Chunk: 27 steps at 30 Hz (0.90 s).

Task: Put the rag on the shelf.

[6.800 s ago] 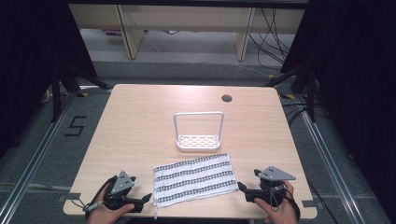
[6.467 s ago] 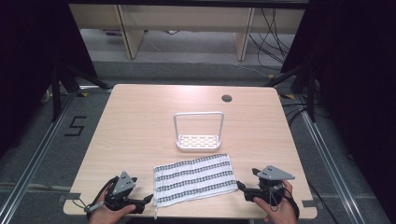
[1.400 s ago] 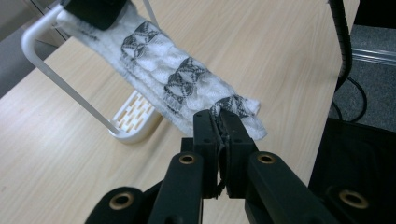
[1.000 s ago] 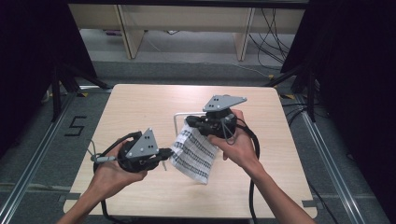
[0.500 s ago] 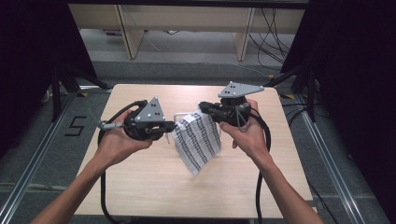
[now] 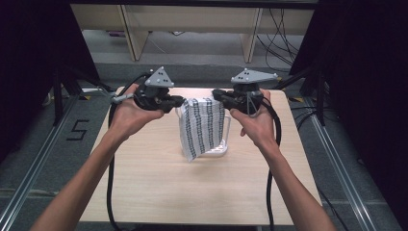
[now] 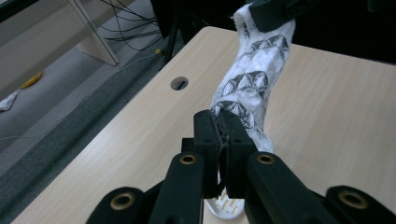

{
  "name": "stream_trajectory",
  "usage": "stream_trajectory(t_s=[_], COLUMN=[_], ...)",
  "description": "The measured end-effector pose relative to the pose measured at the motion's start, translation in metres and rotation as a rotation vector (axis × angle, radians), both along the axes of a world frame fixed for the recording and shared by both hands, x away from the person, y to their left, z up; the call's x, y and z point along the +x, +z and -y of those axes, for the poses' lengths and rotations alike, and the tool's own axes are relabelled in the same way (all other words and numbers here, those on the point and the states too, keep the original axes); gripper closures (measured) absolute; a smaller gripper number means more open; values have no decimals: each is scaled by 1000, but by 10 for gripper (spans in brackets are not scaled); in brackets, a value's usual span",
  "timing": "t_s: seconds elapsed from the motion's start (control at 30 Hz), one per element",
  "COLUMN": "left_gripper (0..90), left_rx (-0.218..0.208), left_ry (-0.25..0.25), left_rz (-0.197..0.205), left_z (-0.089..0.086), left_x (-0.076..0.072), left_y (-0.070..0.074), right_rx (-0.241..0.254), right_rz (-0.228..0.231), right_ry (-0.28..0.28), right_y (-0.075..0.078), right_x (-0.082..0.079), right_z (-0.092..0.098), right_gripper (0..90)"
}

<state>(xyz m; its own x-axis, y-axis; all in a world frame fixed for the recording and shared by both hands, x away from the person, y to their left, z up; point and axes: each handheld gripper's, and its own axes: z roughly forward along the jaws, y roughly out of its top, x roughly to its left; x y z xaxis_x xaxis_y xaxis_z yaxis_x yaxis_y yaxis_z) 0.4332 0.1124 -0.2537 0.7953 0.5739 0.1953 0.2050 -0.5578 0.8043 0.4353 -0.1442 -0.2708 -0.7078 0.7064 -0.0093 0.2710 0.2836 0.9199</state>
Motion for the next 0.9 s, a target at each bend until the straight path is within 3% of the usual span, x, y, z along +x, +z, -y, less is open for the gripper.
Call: stream_trajectory(t_s=[0.33,0.47,0.5,0.57,0.67,0.73,0.9], left_gripper=[866,866,865,865,865,864,864], left_rx=[-64,-87,-93,-103,-121,-125,-127], left_ry=[68,95,101,110,134,146,177], left_rz=[16,-8,-15,-20,-35,-30,-58], left_z=[10,16,17,18,19,20,23], left_x=[32,47,52,58,67,71,85], left_y=[14,9,6,3,-1,-3,-14], right_rx=[37,22,34,24,45,47,31], right_rz=[-3,1,-20,-8,-62,-68,-86], right_ry=[-62,-89,-104,-106,-131,-136,-141], right_y=[10,10,10,8,2,1,-5], right_x=[24,37,39,47,59,61,78], right_z=[4,5,5,7,7,7,4], right_gripper=[875,875,875,875,875,875,873])
